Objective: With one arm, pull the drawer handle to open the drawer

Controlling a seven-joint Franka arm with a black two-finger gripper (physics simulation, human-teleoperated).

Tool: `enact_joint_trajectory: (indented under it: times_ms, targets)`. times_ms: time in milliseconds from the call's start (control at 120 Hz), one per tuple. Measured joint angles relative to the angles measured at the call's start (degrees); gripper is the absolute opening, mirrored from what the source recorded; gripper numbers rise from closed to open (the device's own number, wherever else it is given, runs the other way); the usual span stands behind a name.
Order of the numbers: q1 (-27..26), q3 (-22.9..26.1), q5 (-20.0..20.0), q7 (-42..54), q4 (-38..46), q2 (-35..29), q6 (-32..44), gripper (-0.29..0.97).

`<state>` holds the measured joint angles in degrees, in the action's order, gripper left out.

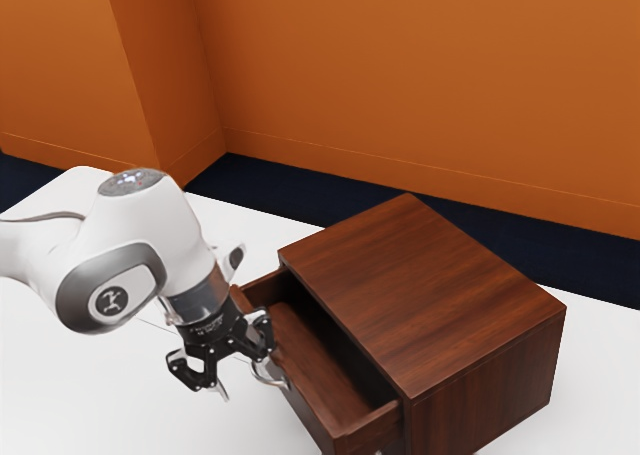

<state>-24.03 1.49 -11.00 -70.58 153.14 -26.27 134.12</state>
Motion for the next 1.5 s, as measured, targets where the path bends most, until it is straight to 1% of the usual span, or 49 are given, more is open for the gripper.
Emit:
enact_joint_trajectory:
  times_ms: [475,1000,1317,1500]
  targets:
    - [-0.22,-0.08,0.1,-0.59,3.68,-4.51,-1.04,0.33]
    - [-0.11,-0.08,0.14,-1.58,4.27,-9.11,-7.84,0.33]
    - [-0.05,-0.15,0.16,-2.17,4.22,-10.62,-9.72,0.36]
    - [-0.39,-0.35,0.54,-2.84,4.19,-12.47,-11.96,0.34]
